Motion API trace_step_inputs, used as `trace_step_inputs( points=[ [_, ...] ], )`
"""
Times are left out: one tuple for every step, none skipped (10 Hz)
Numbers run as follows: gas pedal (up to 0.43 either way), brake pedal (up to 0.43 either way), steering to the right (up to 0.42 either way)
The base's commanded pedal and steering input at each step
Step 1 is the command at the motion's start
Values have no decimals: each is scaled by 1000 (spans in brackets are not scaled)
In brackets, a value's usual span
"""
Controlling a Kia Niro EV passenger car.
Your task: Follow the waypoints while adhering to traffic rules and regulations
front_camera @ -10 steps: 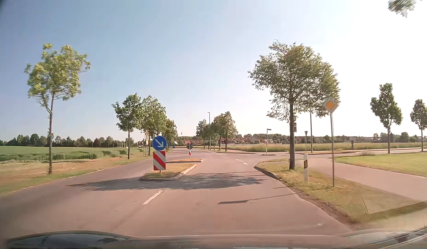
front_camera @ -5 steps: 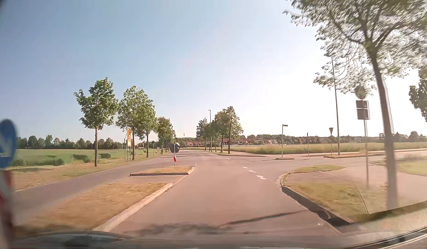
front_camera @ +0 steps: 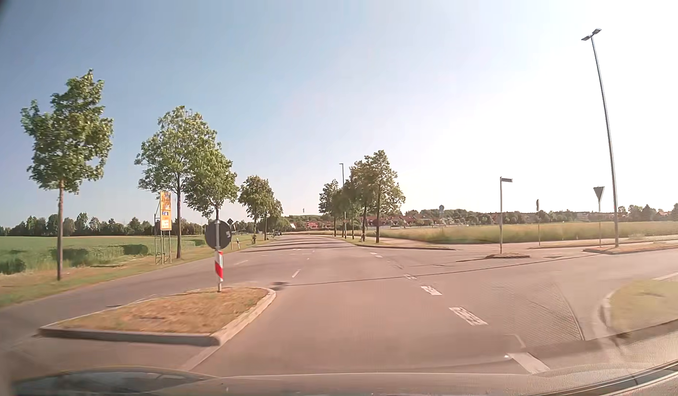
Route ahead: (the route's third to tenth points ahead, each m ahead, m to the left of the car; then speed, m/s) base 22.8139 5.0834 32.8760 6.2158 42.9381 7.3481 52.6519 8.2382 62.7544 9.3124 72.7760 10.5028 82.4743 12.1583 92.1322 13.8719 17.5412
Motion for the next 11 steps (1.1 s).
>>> trace_step_inputs(
  points=[
    [150, 12, -24],
    [169, 12, -24],
    [177, 12, -24],
    [177, 12, -23],
    [177, 12, -23],
    [177, 12, -19],
    [177, 12, -17],
    [177, 12, -14],
    [177, 12, -13],
    [177, 12, -13],
    [177, 12, -12]
  ],
)
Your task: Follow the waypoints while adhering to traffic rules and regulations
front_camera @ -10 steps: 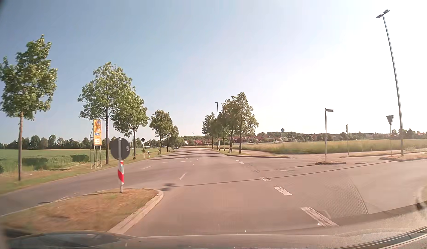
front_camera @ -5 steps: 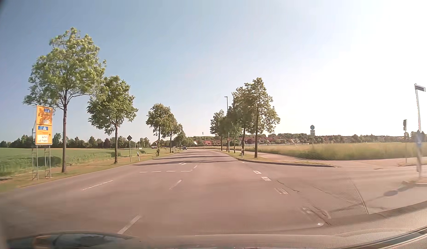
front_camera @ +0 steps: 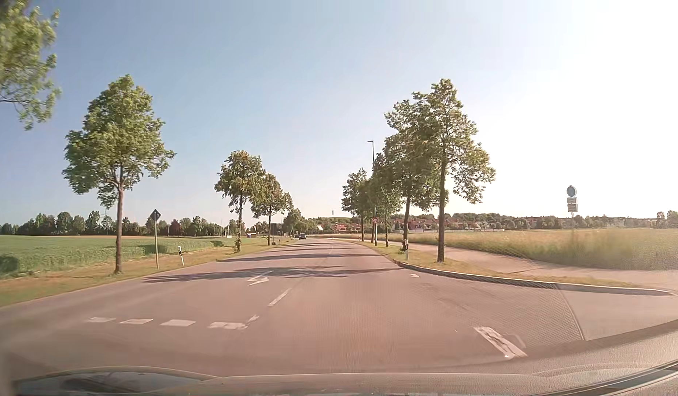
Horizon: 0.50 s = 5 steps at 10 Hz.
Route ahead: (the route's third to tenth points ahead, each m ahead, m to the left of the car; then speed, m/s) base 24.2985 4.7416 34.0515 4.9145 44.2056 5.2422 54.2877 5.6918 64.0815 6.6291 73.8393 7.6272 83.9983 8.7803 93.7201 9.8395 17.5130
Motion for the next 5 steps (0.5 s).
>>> trace_step_inputs(
  points=[
    [177, 12, -12],
    [177, 12, -12],
    [177, 12, -11],
    [177, 12, -9],
    [177, 12, -7]
  ],
)
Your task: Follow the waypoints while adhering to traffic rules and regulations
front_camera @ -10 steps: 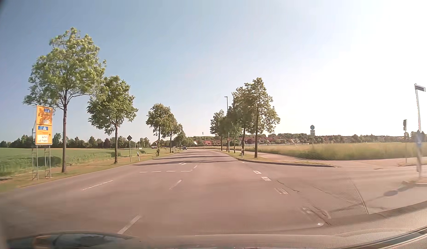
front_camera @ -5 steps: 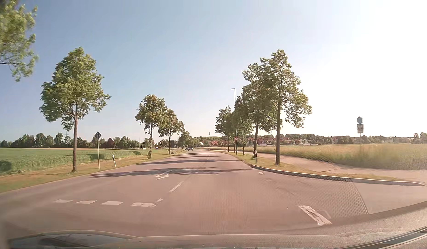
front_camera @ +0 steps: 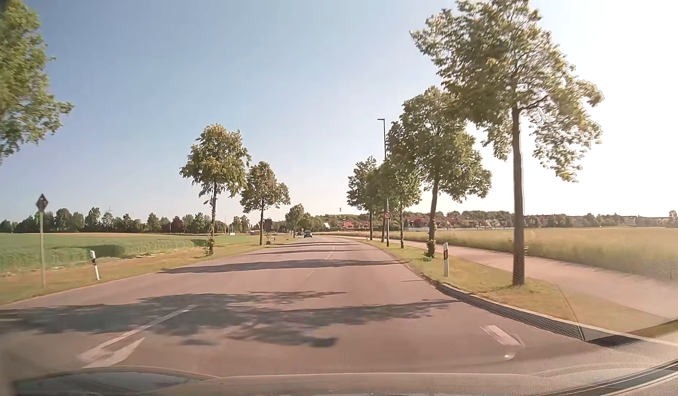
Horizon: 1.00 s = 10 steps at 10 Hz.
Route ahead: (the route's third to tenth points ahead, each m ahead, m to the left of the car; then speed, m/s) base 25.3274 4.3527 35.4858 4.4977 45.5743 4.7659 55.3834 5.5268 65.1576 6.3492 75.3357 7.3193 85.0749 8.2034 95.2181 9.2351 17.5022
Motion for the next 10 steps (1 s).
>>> trace_step_inputs(
  points=[
    [177, 12, -6],
    [177, 6, -6],
    [177, 12, -6],
    [177, 12, -6],
    [177, 12, -6],
    [177, 12, -6],
    [177, 6, -6],
    [177, 12, -6],
    [177, 12, -6],
    [177, 12, -9]
  ],
)
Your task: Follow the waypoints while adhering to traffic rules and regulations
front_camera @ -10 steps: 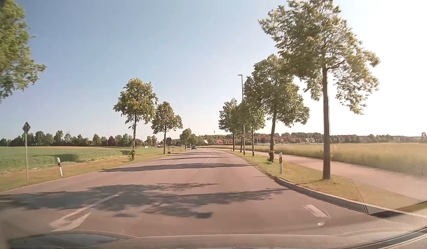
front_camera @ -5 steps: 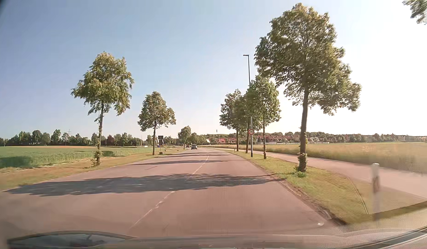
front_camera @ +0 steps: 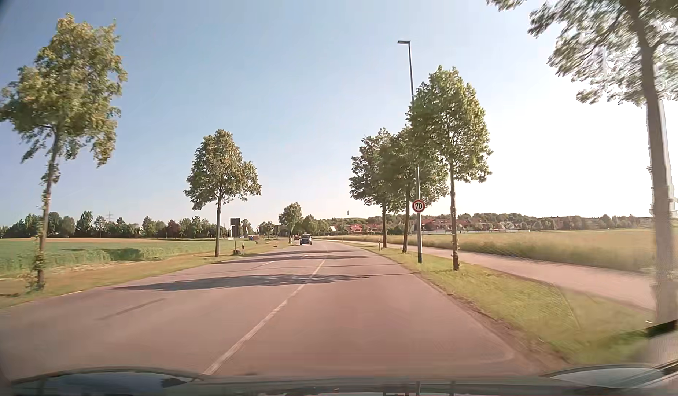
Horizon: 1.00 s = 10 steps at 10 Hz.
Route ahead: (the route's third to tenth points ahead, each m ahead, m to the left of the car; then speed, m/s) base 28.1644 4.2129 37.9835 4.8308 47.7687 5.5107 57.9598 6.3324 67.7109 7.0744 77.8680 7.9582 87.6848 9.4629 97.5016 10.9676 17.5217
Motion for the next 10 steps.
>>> trace_step_inputs(
  points=[
    [177, 6, -9],
    [177, 12, -9],
    [177, 6, -9],
    [177, 12, -9],
    [177, 12, -9],
    [177, 12, -9],
    [177, 12, -9],
    [177, 12, -9],
    [177, 12, -10],
    [177, 12, -10]
  ],
)
